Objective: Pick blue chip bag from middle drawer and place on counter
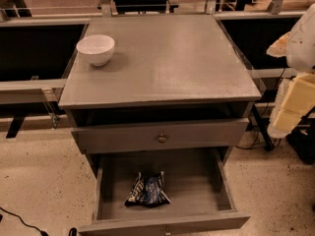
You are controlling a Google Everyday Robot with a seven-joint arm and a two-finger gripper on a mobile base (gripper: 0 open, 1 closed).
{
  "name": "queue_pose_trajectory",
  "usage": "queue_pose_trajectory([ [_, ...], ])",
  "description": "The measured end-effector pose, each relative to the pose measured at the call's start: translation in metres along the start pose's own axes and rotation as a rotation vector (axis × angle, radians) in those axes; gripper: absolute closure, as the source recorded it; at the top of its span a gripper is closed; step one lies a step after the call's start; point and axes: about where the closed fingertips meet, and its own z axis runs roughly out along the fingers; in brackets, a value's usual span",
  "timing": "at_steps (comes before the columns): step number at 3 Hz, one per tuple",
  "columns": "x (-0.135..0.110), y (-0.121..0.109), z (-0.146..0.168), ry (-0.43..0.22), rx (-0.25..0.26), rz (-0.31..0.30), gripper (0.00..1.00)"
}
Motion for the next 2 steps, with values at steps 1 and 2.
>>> queue_pose_trajectory([
  [1, -0.001, 0.0, 0.0, -0.001, 0.001, 0.0, 0.0],
  [2, -0.006, 0.007, 0.037, 0.0, -0.025, -0.03, 0.0],
])
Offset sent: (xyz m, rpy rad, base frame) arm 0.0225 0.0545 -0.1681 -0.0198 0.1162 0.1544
